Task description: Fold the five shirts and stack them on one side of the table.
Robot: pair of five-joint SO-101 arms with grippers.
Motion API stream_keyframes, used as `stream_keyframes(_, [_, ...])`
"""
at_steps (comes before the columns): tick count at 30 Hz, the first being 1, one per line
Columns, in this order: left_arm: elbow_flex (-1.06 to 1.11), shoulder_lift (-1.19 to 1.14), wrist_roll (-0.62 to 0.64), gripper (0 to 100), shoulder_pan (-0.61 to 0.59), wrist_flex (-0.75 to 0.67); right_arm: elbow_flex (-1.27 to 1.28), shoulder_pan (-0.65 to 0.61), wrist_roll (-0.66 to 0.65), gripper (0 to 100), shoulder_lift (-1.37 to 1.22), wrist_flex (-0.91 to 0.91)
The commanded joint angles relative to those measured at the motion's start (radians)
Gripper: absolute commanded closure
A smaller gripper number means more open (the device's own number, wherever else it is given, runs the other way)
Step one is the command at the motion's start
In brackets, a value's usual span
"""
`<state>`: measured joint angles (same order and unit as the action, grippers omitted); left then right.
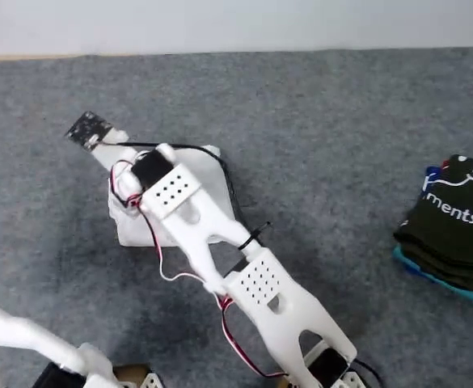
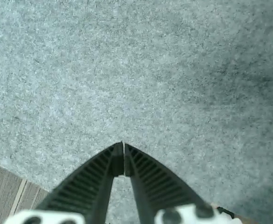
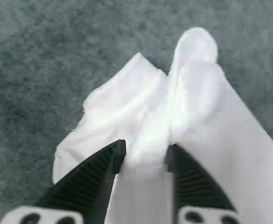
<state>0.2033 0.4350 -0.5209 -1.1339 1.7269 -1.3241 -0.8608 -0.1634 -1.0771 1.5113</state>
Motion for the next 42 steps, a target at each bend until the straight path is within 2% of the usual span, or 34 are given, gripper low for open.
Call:
stream_keyframes(1, [-0.004, 0.029, -0.011, 99, -0.003, 0.020, -0.054, -0.028, 0.000, 73.7, 0.102, 0.008])
stream_keyframes(7, [-0.004, 0.029, -0.011, 99, -0.002, 0.018, -0.054, 0.010, -0.002, 78.1, 0.240, 0.114])
stream_keyframes(11, [-0.004, 0.029, -0.011, 99, -0.002, 0.018, -0.048, 0.094, -0.011, 93.4, 0.265, 0.170])
stream_keyframes(13, [-0.004, 0.029, -0.011, 99, 0.002, 0.017, -0.037, 0.136, -0.080, 99.6, 0.240, 0.199])
stream_keyframes(15, [-0.004, 0.029, -0.011, 99, 0.011, 0.008, -0.025, 0.173, -0.123, 98.0, 0.200, 0.228])
stream_keyframes(19, [-0.004, 0.029, -0.011, 99, 0.028, 0.003, -0.026, 0.208, -0.124, 98.9, 0.108, 0.231])
stream_keyframes(27, [-0.004, 0.029, -0.009, 99, 0.026, -0.012, -0.058, 0.018, -0.126, 98.9, -0.010, 0.165])
stream_keyframes(33, [-0.005, 0.029, -0.009, 99, -0.083, -0.054, -0.061, -0.150, -0.127, 98.9, -0.024, 0.108])
stream_keyframes(37, [-0.005, 0.029, -0.011, 99, -0.106, -0.054, -0.104, -0.154, -0.127, 98.9, 0.039, 0.125])
stream_keyframes(42, [-0.004, 0.029, -0.011, 99, -0.100, -0.054, -0.176, -0.087, -0.127, 98.7, 0.111, 0.185])
